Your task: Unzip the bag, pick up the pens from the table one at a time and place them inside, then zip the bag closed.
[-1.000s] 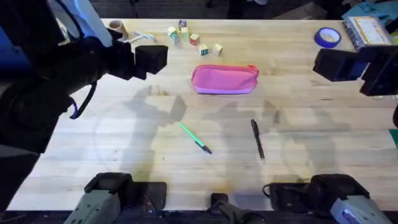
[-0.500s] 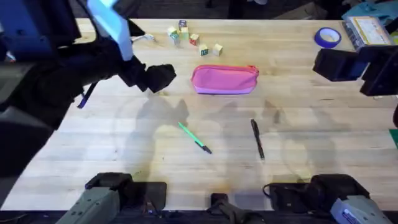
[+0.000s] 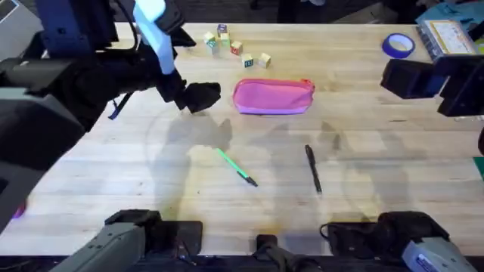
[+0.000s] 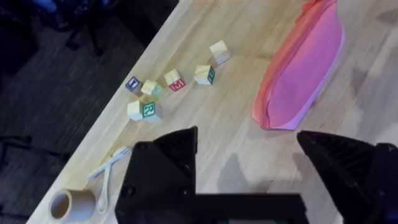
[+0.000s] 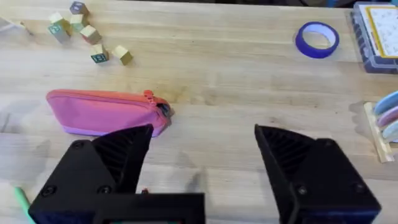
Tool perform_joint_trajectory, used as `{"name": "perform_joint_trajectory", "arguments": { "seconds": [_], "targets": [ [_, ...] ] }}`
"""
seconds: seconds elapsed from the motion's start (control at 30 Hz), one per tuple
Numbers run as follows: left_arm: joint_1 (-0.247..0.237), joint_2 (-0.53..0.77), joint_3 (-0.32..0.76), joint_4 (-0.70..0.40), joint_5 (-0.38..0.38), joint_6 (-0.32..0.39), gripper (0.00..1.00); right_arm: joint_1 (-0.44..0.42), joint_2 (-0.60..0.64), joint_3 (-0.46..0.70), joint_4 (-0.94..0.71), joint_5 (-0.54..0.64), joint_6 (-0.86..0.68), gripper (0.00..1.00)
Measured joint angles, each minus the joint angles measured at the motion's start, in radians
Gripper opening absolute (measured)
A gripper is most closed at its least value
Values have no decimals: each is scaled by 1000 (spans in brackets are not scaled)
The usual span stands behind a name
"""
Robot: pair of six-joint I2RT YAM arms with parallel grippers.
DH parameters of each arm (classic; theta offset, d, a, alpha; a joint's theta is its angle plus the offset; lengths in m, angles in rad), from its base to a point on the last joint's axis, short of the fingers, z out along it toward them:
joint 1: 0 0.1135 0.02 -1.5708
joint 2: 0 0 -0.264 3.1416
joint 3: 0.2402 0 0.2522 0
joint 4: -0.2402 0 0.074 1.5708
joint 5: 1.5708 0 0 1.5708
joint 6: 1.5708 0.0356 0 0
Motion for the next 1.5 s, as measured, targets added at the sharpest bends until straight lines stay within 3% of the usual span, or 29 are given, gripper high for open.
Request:
{"name": "perform_joint_trajectory", "arguments": {
  "seconds": [0.13, 0.4, 0.67, 1.1, 1.5],
  "targets": [
    [0, 43, 0, 6, 28, 55, 994, 0, 0, 0, 0, 0, 0, 997],
    [0, 164, 0, 138, 104, 100, 993, 0, 0, 0, 0, 0, 0, 997],
    [0, 222, 0, 144, 205, 104, 993, 0, 0, 0, 0, 0, 0, 997],
    [-2, 334, 0, 174, 243, 107, 994, 0, 0, 0, 0, 0, 0, 998],
    [-2, 515, 2, 379, 396, 108, 993, 0, 0, 0, 0, 0, 0, 998]
  ]
}}
